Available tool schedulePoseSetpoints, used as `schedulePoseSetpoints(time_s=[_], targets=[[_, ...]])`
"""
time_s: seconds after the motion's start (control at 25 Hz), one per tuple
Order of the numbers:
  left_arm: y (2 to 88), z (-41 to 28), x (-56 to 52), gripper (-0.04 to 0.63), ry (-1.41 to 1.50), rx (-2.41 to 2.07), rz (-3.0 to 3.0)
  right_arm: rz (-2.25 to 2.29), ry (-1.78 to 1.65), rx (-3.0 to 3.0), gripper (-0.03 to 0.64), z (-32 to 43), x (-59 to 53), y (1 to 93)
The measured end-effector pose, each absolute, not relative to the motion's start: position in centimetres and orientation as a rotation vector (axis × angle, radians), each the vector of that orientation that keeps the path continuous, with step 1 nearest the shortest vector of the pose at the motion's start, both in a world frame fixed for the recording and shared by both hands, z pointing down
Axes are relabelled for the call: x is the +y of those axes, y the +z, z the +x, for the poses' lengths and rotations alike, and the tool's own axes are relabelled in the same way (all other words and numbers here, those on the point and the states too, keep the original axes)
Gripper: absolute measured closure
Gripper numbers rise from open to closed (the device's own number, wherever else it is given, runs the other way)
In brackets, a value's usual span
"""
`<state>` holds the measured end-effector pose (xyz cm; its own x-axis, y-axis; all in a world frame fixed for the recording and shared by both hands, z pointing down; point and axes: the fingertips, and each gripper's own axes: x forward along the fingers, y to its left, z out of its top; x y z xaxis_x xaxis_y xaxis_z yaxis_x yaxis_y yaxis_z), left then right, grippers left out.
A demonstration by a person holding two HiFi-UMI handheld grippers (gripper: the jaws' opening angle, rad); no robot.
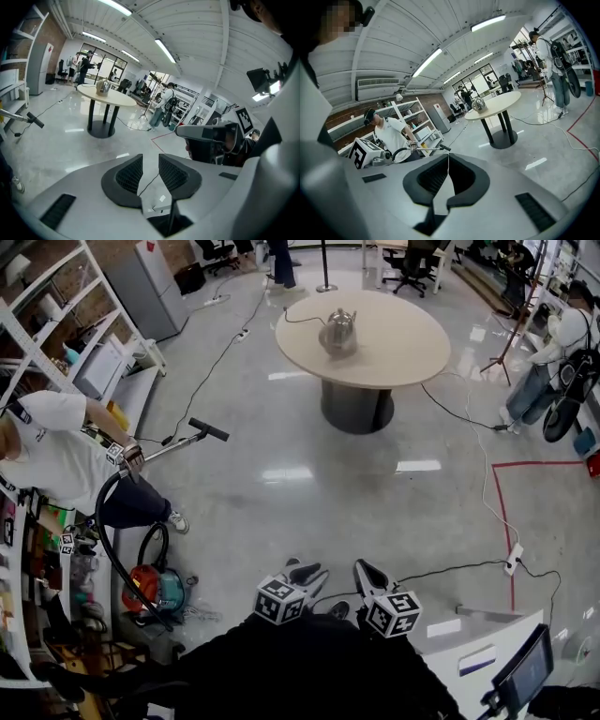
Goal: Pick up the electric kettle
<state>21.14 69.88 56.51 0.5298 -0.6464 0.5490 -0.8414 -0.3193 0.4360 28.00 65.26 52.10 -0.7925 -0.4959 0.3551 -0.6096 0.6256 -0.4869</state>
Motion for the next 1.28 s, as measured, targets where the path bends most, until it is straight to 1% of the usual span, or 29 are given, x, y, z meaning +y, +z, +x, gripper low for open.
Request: schedulePoseSetpoints(time_s=[0.12, 0.36, 0.72, 1.04, 1.28], targets=[[56.7, 20.8, 68.3, 0.477, 0.364, -1.186, 2.089, 0.921, 0.901, -2.653, 0.601, 27.3, 63.8, 52.4], [57.1, 17.8, 63.9, 0.477, 0.342, -1.149, 2.107, 1.003, 0.878, -2.611, 0.602, 25.1, 59.8, 52.8], [56.2, 10.1, 56.1, 0.477, 0.336, -1.044, 2.186, 1.144, 0.855, -2.533, 0.601, 17.7, 53.0, 52.2], [58.1, 1.6, 52.9, 0.477, 0.271, -1.066, 2.118, 1.09, 0.775, -2.475, 0.602, 10.2, 50.3, 52.6], [58.2, -1.6, 51.1, 0.477, 0.209, -1.101, 2.093, 1.034, 0.74, -2.46, 0.601, 7.1, 48.8, 52.5]])
